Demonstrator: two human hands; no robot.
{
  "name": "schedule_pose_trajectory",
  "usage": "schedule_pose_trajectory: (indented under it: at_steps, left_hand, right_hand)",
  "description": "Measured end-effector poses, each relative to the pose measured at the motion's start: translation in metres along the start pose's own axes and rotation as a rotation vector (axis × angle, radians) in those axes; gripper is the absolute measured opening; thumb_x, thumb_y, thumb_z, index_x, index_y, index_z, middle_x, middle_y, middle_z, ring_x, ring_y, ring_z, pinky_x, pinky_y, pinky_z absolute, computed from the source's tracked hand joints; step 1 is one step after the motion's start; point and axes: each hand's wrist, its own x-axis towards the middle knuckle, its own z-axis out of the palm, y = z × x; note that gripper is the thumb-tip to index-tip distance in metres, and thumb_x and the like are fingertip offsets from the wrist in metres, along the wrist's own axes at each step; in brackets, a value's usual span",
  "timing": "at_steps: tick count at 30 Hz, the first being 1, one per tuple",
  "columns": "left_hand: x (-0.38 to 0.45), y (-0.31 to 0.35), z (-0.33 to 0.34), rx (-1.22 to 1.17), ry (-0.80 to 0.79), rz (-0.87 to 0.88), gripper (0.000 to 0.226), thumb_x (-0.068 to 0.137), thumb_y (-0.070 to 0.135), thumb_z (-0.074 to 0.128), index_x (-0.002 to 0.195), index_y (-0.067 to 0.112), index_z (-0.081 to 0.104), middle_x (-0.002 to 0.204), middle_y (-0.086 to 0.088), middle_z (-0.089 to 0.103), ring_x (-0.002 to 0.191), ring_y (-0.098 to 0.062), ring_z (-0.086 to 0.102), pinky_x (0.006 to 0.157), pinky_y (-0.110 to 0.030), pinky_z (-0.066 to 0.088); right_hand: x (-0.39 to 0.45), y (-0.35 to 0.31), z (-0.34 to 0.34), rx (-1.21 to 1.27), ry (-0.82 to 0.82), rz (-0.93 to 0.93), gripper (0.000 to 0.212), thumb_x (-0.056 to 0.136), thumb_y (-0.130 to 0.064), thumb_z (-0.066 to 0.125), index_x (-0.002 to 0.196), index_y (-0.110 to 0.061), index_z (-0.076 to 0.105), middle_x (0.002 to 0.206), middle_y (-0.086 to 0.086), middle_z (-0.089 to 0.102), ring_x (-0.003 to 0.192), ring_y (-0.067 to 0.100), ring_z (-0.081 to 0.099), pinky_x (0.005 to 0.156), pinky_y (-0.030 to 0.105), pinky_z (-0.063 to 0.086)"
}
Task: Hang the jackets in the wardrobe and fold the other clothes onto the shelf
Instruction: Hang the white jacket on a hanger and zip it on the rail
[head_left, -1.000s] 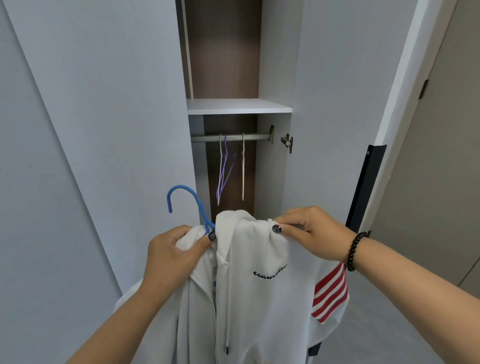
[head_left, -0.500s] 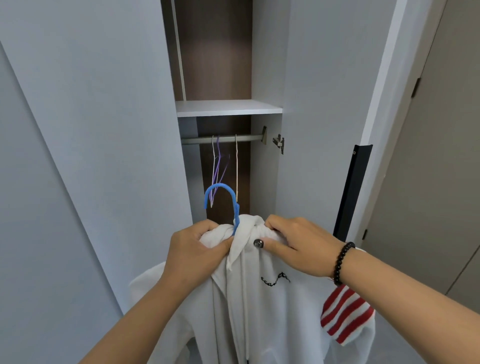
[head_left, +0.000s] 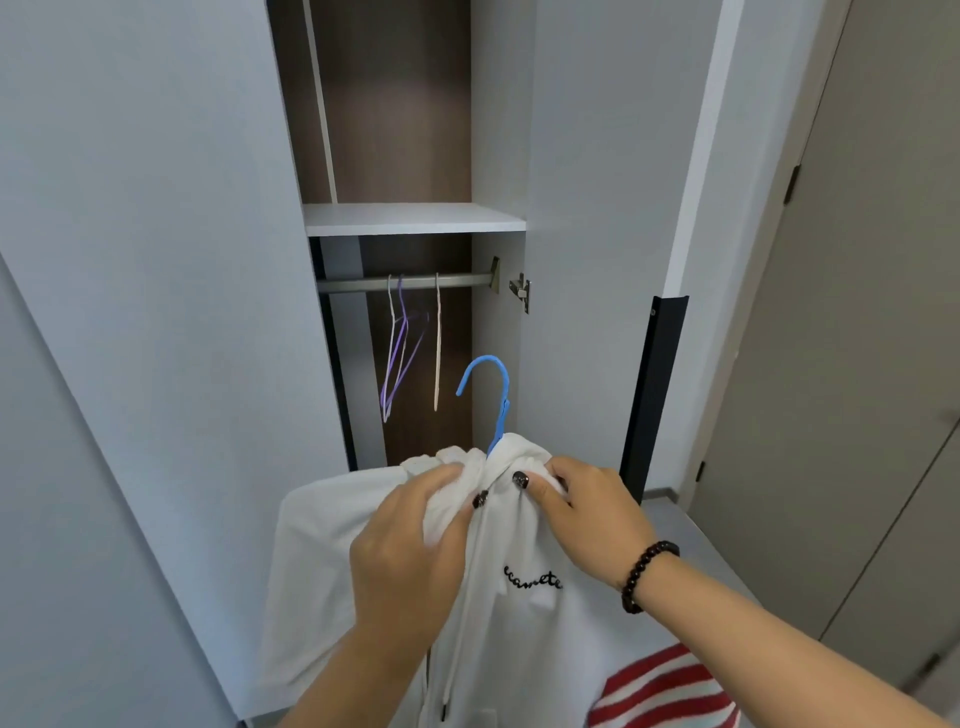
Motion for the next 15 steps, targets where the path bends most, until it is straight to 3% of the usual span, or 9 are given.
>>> schedule_pose_trajectory:
  at_steps: [3,5,8,10,13,15]
  left_hand:
    - [-0.011,-0.007,0.01,0.112,0.079,0.192,0.031,0.081,0.012,0.071,0.112,0.015,0.067,0.105,0.019,0.057,0.097,-0.004,0.056,0.09,-0.002,0.035]
    - [-0.01,-0.013,0.014,0.087,0.051,0.024,0.043,0.086,0.007,0.069,0.126,0.017,0.058,0.112,0.026,0.052,0.101,-0.003,0.053,0.09,-0.008,0.038]
    - [-0.004,-0.024,0.023,0.051,-0.104,-0.342,0.049,0.093,0.029,0.059,0.136,0.034,0.036,0.105,0.015,0.058,0.088,-0.014,0.058,0.08,-0.029,0.046]
    - [0.0,-0.031,0.029,0.099,-0.192,-0.421,0.043,0.096,0.037,0.052,0.133,0.028,0.033,0.094,0.007,0.059,0.078,-0.014,0.058,0.071,-0.031,0.046]
    - [0.009,-0.045,0.035,0.219,-0.315,-0.481,0.038,0.096,0.045,0.049,0.123,0.019,0.042,0.081,0.014,0.051,0.068,0.0,0.047,0.058,-0.02,0.037]
    - [0.019,-0.06,0.034,0.307,-0.393,-0.455,0.037,0.094,0.049,0.048,0.117,0.02,0.048,0.084,0.013,0.051,0.072,-0.003,0.048,0.061,-0.02,0.036]
  right_hand:
    - [0.003,0.006,-0.002,0.051,0.041,0.041,0.044,0.091,-0.049,0.05,0.059,-0.022,0.039,0.052,-0.008,0.043,0.048,0.008,0.039,0.047,0.024,0.033]
    - [0.005,0.007,-0.002,0.114,0.07,0.06,0.046,0.092,-0.046,0.052,0.056,-0.022,0.036,0.049,-0.009,0.04,0.045,0.006,0.037,0.045,0.017,0.031]
    - [0.008,0.009,0.002,0.172,0.082,0.058,0.046,0.092,-0.042,0.054,0.053,-0.026,0.034,0.043,-0.012,0.041,0.044,0.002,0.041,0.045,0.014,0.035]
    - [0.01,0.01,0.007,0.155,0.063,0.065,0.045,0.092,-0.043,0.054,0.054,-0.026,0.036,0.044,-0.01,0.041,0.044,0.002,0.041,0.044,0.014,0.035]
    - [0.017,0.013,0.018,0.13,0.043,0.071,0.046,0.091,-0.043,0.055,0.054,-0.024,0.035,0.045,-0.009,0.036,0.042,0.005,0.037,0.044,0.016,0.034]
    - [0.026,0.016,0.024,0.129,0.038,0.086,0.047,0.09,-0.043,0.055,0.054,-0.021,0.034,0.046,-0.009,0.034,0.043,0.007,0.033,0.043,0.018,0.031]
